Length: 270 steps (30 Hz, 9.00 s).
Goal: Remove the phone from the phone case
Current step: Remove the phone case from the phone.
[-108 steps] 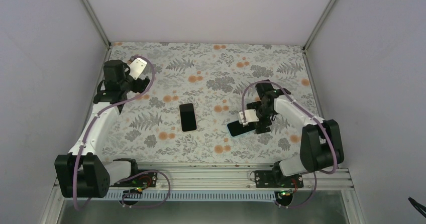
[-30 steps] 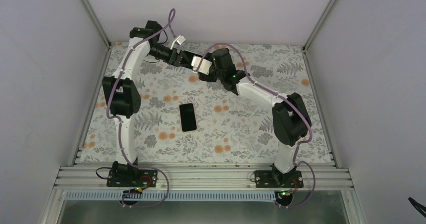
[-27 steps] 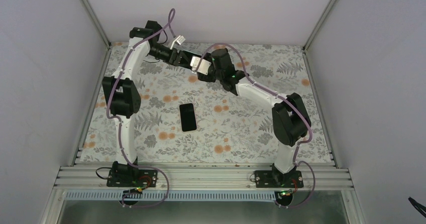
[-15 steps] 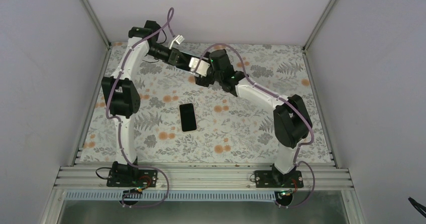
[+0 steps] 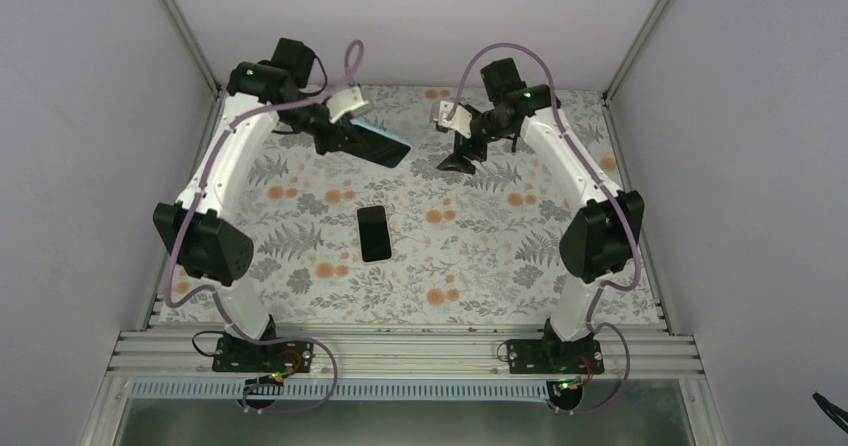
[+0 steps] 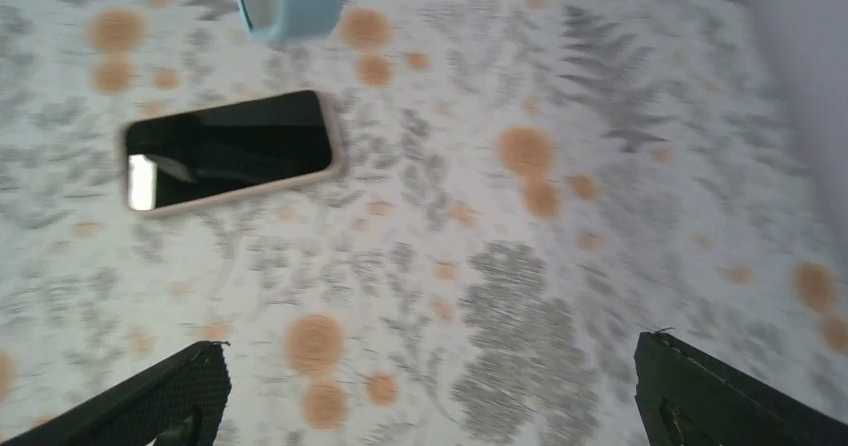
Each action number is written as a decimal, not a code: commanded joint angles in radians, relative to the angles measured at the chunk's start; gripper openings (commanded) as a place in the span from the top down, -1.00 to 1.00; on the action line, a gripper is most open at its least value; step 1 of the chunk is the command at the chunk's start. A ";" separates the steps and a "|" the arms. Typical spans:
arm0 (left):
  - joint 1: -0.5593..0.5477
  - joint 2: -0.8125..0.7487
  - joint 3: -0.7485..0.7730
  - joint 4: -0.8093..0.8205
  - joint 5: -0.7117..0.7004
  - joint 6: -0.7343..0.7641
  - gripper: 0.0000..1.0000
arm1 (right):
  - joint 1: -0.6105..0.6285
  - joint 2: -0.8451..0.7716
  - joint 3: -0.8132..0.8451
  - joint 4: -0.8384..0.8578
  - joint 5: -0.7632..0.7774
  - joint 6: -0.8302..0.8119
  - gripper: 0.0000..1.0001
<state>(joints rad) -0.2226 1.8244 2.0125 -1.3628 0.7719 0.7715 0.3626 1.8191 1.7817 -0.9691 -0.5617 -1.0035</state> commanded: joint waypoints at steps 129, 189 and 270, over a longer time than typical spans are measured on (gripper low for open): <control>-0.292 -0.195 -0.315 0.286 -0.282 0.041 0.95 | 0.003 0.011 -0.076 -0.027 -0.089 0.021 -1.00; -0.279 -0.174 -0.310 0.309 -0.283 0.025 0.95 | -0.004 0.055 -0.052 -0.060 -0.162 -0.011 -0.92; -0.267 -0.133 -0.265 0.246 -0.200 0.066 0.95 | -0.001 0.130 0.042 -0.032 -0.135 0.002 -0.87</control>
<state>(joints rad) -0.4908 1.6878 1.7054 -1.1179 0.4881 0.8196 0.3653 1.9514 1.7947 -1.0786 -0.6933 -1.0443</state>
